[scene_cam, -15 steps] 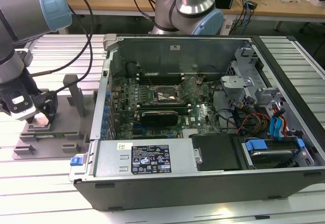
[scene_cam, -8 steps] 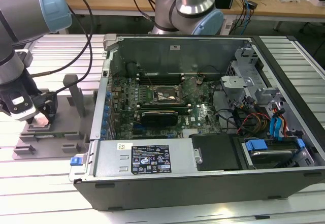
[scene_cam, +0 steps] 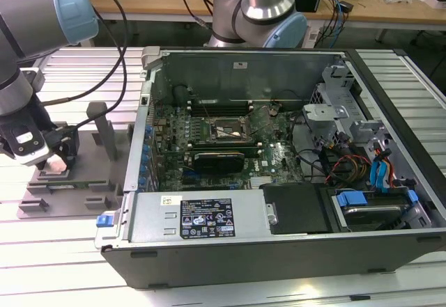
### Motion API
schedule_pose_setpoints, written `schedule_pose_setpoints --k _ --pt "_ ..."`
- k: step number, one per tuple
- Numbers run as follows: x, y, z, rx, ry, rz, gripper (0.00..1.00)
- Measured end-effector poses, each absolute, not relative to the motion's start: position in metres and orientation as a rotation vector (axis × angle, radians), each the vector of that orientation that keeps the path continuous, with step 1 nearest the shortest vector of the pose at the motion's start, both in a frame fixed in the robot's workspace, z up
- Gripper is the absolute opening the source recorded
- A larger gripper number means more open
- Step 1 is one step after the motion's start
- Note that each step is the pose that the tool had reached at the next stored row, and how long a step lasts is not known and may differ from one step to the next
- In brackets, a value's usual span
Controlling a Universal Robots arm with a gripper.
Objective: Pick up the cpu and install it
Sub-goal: 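Pick up the cpu and move it towards the insertion slot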
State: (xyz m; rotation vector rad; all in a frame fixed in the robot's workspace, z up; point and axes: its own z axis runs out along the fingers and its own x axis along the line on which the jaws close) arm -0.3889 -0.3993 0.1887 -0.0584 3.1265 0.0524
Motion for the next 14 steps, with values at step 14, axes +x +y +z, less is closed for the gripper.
schedule_pose_setpoints --k 14 --pt "-0.3889 -0.3993 0.1914 -0.058 3.127 0.052 0.55"
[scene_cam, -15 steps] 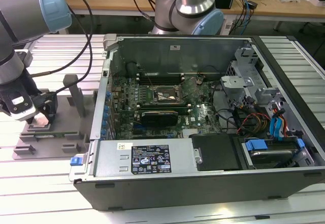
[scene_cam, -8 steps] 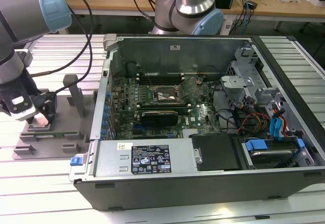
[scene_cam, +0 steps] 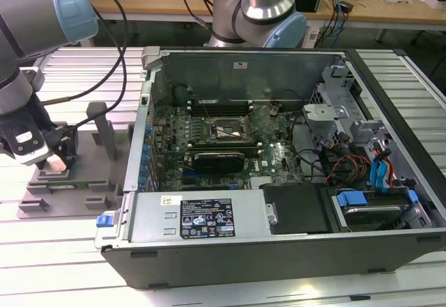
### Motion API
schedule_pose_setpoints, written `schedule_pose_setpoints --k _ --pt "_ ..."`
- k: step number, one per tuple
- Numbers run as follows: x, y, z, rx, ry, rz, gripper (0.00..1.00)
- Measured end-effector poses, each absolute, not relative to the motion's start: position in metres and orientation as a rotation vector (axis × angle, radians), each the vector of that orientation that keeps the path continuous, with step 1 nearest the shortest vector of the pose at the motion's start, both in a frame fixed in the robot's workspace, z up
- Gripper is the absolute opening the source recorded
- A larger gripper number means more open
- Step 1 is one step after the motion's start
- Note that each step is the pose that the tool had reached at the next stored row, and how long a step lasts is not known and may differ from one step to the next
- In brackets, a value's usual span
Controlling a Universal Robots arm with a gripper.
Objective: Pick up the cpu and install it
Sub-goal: 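Pick up the cpu and move it towards the insertion slot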
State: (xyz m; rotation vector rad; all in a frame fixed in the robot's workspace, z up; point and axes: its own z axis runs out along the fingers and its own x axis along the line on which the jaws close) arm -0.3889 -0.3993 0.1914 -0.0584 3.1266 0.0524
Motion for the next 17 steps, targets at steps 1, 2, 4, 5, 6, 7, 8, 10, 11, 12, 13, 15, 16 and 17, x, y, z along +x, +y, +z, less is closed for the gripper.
schedule_pose_setpoints --k 1,2,4,5,6,7,8,10,11,12,13,15,16,17 --pt "-0.389 -0.399 0.192 -0.058 3.126 0.053 0.55" --pt "-0.389 -0.399 0.192 -0.058 3.126 0.053 0.55" --pt "-0.389 -0.397 0.192 -0.058 3.126 0.053 0.55" --pt "-0.389 -0.397 0.192 -0.058 3.127 0.053 0.55" --pt "-0.389 -0.397 0.192 -0.059 3.127 0.053 0.55" --pt "-0.389 -0.397 0.193 -0.058 3.127 0.053 0.55" --pt "-0.389 -0.397 0.194 -0.058 3.127 0.053 0.55" --pt "-0.389 -0.397 0.197 -0.058 3.127 0.052 0.55" --pt "-0.389 -0.397 0.198 -0.058 3.127 0.051 0.55" --pt "-0.389 -0.397 0.199 -0.058 3.127 0.051 0.55" --pt "-0.389 -0.397 0.201 -0.058 3.127 0.049 0.55" --pt "-0.389 -0.397 0.204 -0.058 3.127 0.046 0.55" --pt "-0.389 -0.397 0.206 -0.058 3.127 0.045 0.55" --pt "-0.389 -0.397 0.208 -0.058 3.127 0.044 0.55"
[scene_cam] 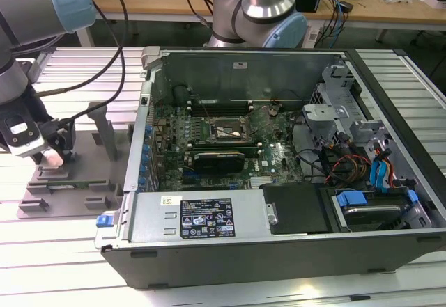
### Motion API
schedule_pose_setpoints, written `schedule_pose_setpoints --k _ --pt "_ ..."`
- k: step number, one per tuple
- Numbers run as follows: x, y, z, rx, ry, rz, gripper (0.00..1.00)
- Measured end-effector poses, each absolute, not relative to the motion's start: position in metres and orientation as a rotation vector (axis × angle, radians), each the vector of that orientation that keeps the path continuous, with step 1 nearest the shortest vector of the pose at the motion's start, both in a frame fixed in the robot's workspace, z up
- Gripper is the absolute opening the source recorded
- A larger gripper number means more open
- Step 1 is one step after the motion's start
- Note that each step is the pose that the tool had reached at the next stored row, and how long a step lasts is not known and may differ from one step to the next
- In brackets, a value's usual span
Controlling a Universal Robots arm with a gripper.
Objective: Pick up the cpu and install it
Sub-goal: 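Pick up the cpu and move it towards the insertion slot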
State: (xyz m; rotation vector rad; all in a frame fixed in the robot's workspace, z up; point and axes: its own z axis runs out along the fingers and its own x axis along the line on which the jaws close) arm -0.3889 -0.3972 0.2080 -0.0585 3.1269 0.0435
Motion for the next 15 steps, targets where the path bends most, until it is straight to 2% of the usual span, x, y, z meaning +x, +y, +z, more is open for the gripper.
schedule_pose_setpoints --k 15 --pt "-0.3889 -0.3972 0.2164 -0.058 3.127 0.043 0.55"
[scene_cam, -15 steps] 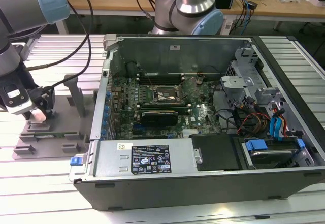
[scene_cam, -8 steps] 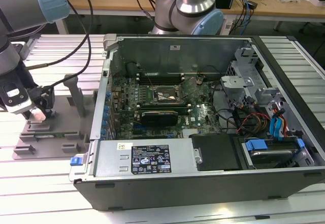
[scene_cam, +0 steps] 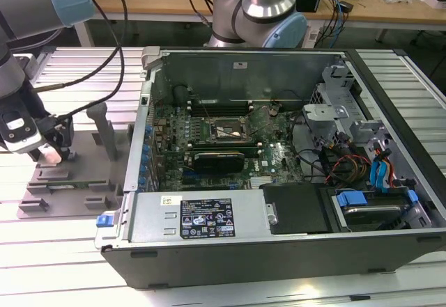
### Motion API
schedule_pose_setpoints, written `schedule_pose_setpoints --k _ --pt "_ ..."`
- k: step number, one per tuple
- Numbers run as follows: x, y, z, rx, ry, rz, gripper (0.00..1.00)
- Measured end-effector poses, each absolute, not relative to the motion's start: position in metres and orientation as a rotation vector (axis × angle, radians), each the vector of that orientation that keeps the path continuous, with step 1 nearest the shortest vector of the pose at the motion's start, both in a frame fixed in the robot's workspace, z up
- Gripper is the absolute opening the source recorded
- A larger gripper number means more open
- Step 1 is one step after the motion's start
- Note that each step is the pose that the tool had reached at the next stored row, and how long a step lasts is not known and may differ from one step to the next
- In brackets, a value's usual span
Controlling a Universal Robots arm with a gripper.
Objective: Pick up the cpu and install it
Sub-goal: 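Pick up the cpu and move it towards the insertion slot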
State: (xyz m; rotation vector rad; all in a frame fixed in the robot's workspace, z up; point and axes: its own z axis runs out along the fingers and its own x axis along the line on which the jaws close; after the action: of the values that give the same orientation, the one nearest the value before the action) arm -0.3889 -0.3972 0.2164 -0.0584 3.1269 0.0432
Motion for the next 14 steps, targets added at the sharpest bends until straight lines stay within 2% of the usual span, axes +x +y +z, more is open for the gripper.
schedule_pose_setpoints --k 14 --pt "-0.389 -0.397 0.244 -0.058 3.127 0.043 0.55"
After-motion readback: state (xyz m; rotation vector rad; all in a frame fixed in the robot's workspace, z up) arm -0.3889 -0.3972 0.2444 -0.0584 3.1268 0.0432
